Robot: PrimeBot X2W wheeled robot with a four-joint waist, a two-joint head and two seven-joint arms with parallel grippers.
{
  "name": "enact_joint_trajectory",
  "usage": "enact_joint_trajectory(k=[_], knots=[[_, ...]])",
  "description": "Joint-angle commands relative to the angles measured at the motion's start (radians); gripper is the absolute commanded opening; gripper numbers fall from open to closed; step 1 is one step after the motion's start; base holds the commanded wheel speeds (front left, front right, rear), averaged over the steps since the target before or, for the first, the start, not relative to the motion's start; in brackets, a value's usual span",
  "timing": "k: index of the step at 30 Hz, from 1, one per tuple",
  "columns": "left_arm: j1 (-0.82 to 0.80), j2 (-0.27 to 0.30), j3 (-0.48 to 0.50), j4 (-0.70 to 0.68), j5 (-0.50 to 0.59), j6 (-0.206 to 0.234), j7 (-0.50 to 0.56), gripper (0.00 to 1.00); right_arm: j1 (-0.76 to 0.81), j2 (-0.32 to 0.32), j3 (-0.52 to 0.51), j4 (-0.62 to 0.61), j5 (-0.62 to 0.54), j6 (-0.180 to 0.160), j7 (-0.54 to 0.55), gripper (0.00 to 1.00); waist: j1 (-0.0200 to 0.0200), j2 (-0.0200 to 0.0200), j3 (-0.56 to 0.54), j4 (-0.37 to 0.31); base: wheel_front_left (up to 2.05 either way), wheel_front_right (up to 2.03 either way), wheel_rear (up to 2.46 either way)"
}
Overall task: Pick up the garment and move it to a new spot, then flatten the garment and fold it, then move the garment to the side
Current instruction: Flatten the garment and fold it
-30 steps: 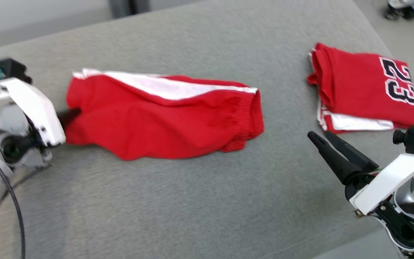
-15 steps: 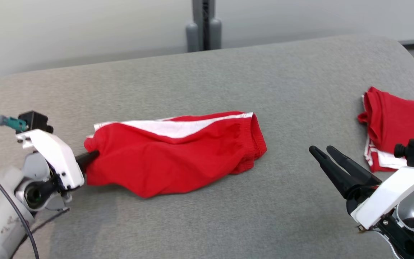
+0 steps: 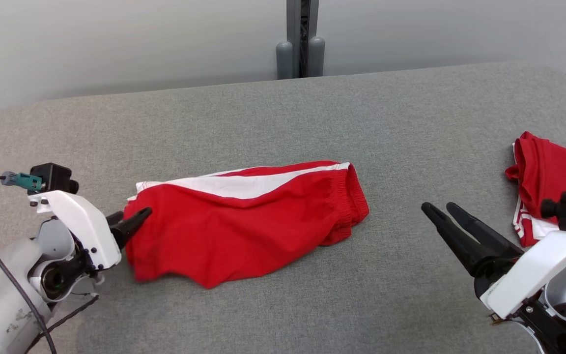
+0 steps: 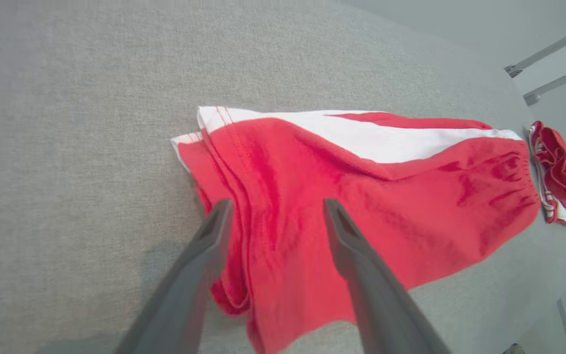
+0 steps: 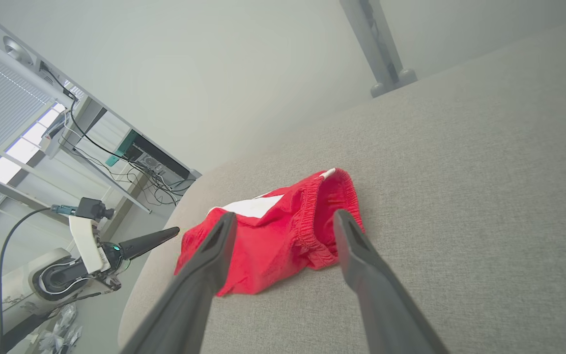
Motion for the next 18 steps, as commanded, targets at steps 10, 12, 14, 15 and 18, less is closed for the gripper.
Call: enact_joint_trajectory(k=[10,12,14,15,18], knots=[[-0.05,0.109,0.019,-0.139,0.15,0.089,-0.179,1.0,0.012,0.018,-0.069,-0.027,-0.058,0.0,-0.016,1.0,0.0,0.0,-0.026,0.013,0.0,0.0,0.0],[-0.041,0.127,0.022,-0.193,0.174,0.126,-0.217,1.0,0.002,0.02,-0.079,-0.029,-0.075,0.0,-0.035,1.0,0.0,0.0,-0.033,0.02,0.0,0.0,0.0],[-0.023,0.146,0.029,-0.252,0.197,0.165,-0.259,1.0,-0.013,0.019,-0.091,-0.034,-0.098,0.0,-0.068,1.0,0.0,0.0,-0.04,0.025,0.0,0.0,0.0],[-0.013,0.155,0.033,-0.284,0.205,0.186,-0.281,1.0,-0.017,0.02,-0.1,-0.031,-0.11,0.0,-0.086,1.0,0.0,0.0,-0.042,0.028,0.0,0.0,0.0],[0.03,0.178,0.052,-0.374,0.224,0.253,-0.362,1.0,-0.016,0.021,-0.114,-0.012,-0.154,0.0,-0.138,1.0,0.0,0.0,-0.05,0.039,0.0,0.0,0.0]])
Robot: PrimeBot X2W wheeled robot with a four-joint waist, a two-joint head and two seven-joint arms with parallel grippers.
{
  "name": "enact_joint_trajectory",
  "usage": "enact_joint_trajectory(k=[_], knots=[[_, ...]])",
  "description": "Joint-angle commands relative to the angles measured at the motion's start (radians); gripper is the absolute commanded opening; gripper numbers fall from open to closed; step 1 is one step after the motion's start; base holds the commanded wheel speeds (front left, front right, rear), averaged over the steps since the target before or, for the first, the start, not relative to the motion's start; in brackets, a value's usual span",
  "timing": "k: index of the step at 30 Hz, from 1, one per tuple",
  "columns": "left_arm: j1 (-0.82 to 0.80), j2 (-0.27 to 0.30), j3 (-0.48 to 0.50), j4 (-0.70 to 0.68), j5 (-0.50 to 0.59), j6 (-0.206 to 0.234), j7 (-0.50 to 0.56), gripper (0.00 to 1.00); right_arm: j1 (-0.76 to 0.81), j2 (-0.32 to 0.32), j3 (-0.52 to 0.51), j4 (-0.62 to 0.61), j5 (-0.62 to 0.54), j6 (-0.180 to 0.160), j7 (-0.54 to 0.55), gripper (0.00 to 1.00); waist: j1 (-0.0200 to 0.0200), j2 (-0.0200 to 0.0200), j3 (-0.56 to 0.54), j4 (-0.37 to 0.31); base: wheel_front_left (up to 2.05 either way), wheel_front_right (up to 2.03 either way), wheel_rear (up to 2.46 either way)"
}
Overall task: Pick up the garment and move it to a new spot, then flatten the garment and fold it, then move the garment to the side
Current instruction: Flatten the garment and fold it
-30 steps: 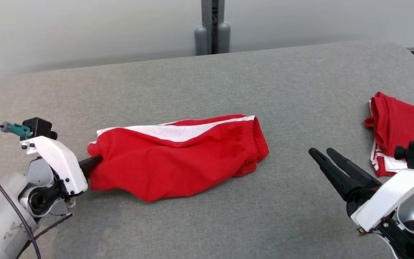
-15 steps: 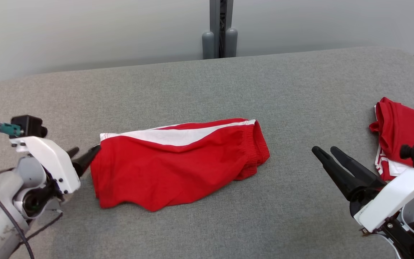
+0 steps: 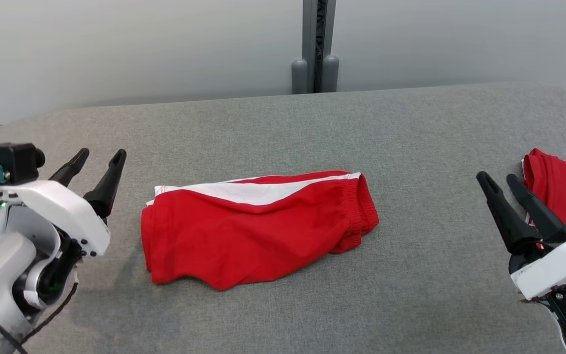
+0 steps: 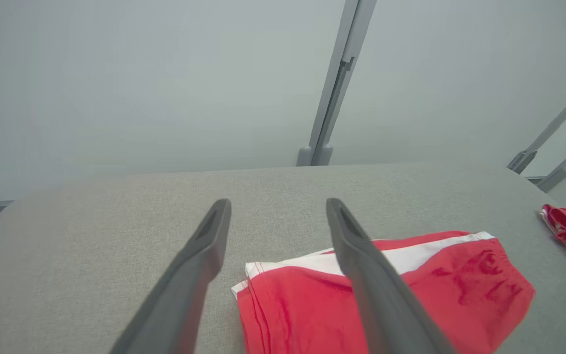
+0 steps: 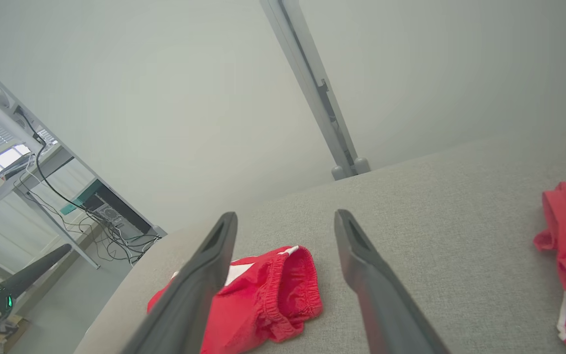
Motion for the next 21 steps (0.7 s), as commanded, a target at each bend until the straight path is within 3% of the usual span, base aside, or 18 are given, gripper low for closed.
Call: enact_joint_trajectory(k=[1,3,7,11,21], knots=[[0.035,0.014,0.011,-0.032,0.015,0.037,-0.044,1.0,-0.005,0.003,-0.008,0.011,-0.016,0.0,-0.031,1.0,0.0,0.0,-0.007,0.008,0.0,0.0,0.0],[0.055,0.017,0.012,-0.057,0.025,0.06,-0.072,1.0,-0.004,0.004,-0.007,0.017,-0.028,0.0,-0.047,1.0,0.0,0.0,-0.009,0.01,0.0,0.0,0.0],[0.161,0.003,0.041,-0.153,0.061,0.157,-0.163,1.0,0.012,-0.011,0.016,0.078,-0.081,0.0,-0.138,1.0,0.0,0.0,-0.015,0.027,0.0,0.0,0.0],[0.247,-0.037,0.118,-0.194,0.125,0.203,-0.179,1.0,0.029,-0.039,0.045,0.134,-0.126,0.0,-0.232,1.0,0.0,0.0,-0.018,0.043,0.0,0.0,0.0],[0.492,-0.216,0.379,-0.213,0.433,0.21,-0.179,1.0,0.06,-0.081,0.102,0.266,-0.186,0.0,-0.458,1.0,0.0,0.0,-0.031,0.06,0.0,0.0,0.0]])
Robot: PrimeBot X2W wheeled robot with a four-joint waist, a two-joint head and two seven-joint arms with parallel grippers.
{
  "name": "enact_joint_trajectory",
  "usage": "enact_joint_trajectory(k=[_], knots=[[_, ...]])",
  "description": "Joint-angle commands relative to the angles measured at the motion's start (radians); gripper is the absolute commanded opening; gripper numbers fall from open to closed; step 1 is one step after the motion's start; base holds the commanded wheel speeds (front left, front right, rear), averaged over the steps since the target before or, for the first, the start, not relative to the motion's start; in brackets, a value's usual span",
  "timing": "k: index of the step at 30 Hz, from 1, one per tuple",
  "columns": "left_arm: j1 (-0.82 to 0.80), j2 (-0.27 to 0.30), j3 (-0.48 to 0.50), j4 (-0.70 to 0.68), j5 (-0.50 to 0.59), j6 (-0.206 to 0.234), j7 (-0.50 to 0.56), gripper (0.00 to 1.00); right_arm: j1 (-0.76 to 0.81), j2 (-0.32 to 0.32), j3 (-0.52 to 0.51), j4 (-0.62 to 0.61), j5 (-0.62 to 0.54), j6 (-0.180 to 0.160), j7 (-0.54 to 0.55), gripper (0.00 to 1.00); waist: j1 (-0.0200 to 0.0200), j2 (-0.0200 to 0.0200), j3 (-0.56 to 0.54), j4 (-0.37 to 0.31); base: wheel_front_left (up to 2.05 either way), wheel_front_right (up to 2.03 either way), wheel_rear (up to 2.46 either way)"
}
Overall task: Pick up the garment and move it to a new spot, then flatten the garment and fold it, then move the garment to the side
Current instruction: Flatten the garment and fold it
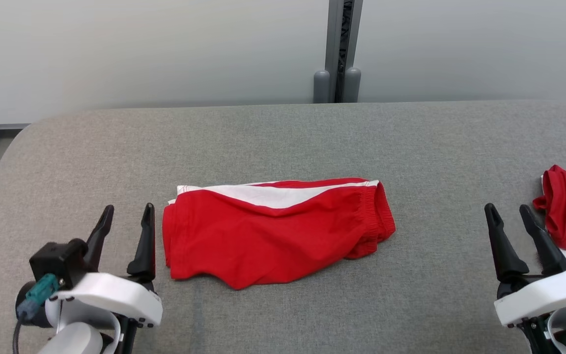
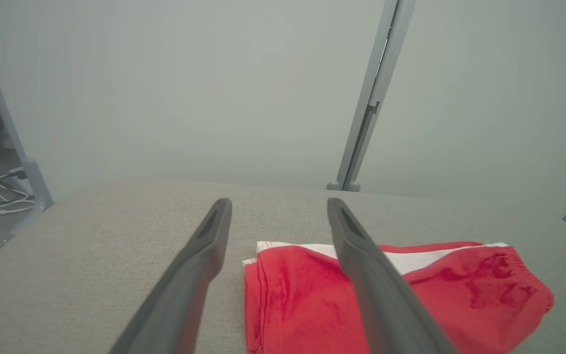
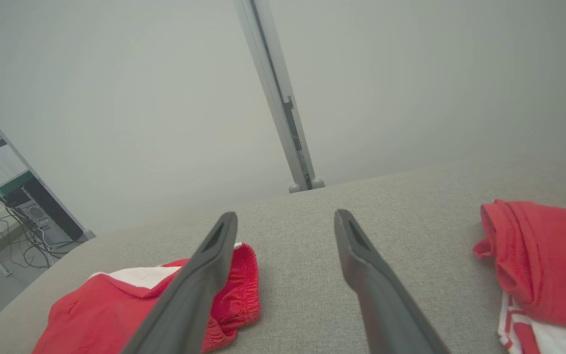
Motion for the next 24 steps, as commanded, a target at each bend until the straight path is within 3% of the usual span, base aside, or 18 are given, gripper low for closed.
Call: enact_joint_trajectory(k=[1,12,24], knots=[[0.049,-0.032,0.054,-0.01,0.048,-0.011,-0.004,1.0,0.017,-0.009,0.007,0.02,-0.012,0.0,-0.031,1.0,0.0,0.0,-0.005,0.002,0.0,0.0,0.0],[0.23,-0.255,0.34,0.031,0.302,-0.178,-0.004,1.0,0.024,-0.013,0.055,0.078,-0.032,0.0,-0.123,1.0,0.0,0.0,-0.016,0.018,0.0,0.0,0.0],[0.226,-0.363,0.459,0.103,0.434,-0.312,-0.004,1.0,-0.028,-0.033,0.095,0.128,-0.046,0.0,-0.105,1.0,0.0,0.0,-0.001,0.04,0.0,0.0,0.0]])
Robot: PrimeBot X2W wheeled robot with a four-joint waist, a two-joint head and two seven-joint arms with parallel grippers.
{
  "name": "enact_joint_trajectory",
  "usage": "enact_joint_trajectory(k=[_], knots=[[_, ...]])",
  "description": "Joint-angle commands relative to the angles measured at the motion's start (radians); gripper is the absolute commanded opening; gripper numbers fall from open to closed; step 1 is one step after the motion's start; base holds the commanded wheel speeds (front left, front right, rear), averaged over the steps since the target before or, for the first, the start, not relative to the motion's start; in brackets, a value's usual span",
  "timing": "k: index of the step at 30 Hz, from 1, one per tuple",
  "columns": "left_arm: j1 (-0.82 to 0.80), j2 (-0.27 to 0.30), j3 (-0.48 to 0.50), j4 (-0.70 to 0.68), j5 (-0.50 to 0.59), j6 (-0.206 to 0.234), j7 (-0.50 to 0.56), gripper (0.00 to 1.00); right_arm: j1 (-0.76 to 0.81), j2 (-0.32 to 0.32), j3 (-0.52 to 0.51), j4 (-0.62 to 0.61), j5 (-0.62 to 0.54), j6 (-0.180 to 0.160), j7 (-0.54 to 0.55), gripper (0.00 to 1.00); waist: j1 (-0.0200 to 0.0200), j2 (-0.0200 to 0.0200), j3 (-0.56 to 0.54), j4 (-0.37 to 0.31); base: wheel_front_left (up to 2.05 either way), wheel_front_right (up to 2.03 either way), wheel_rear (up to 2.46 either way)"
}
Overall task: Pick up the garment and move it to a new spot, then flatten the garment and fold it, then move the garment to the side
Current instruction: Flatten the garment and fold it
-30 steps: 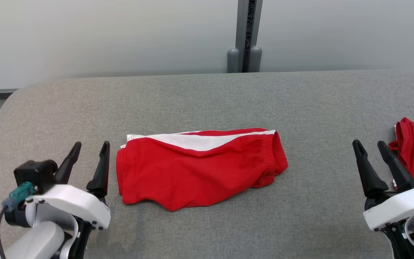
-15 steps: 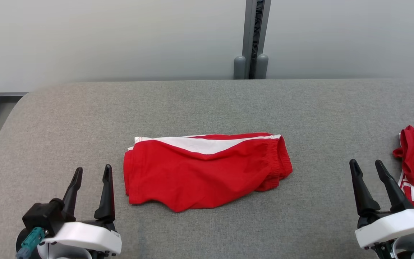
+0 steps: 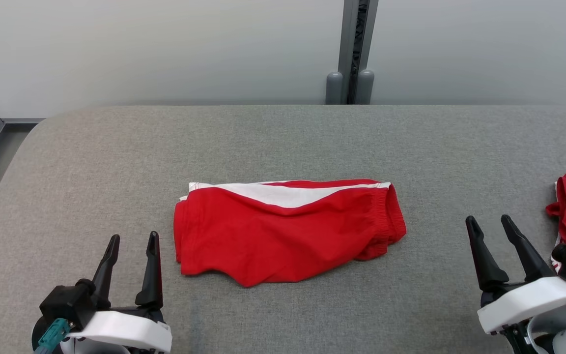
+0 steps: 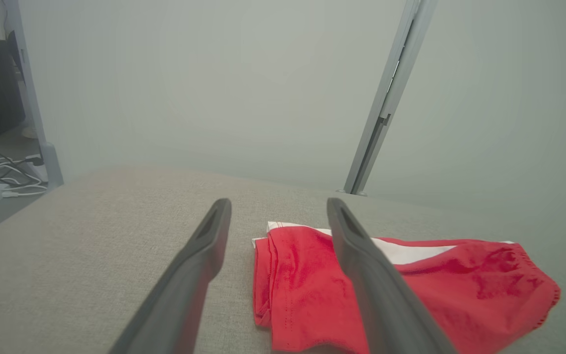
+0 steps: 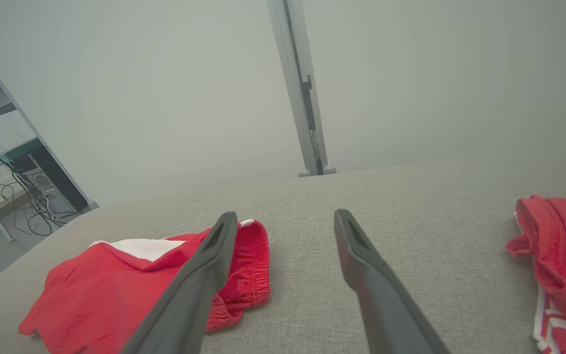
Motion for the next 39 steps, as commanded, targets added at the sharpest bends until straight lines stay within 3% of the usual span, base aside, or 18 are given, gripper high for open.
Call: enact_joint_trajectory(k=[1,9,17,27,39], knots=[[-0.01,-0.003,0.008,0.005,0.012,-0.011,-0.004,1.0,-0.021,-0.007,0.004,0.006,-0.008,0.0,0.006,1.0,0.0,-0.0001,0.006,0.008,0.0,0.0,0.0],[-0.044,-0.05,0.033,0.025,0.067,-0.062,-0.004,1.0,-0.141,-0.009,0.057,0.096,-0.021,0.0,0.089,1.0,0.0,-0.0001,0.037,0.075,0.0,0.0,0.0],[-0.063,-0.091,0.038,0.053,0.089,-0.106,-0.004,1.0,-0.245,0.024,0.071,0.285,-0.089,0.0,0.184,1.0,0.0,-0.0001,0.055,0.148,0.0,0.0,0.0],[-0.076,-0.115,0.057,0.078,0.107,-0.135,-0.004,1.0,-0.305,0.045,0.006,0.469,-0.128,0.0,0.167,1.0,0.0,-0.0001,0.07,0.198,0.0,0.0,0.0],[-0.093,-0.122,0.065,0.102,0.124,-0.153,-0.004,1.0,-0.362,0.038,-0.027,0.655,0.006,0.0,0.125,1.0,0.0,-0.0001,0.096,0.238,0.0,0.0,0.0]])
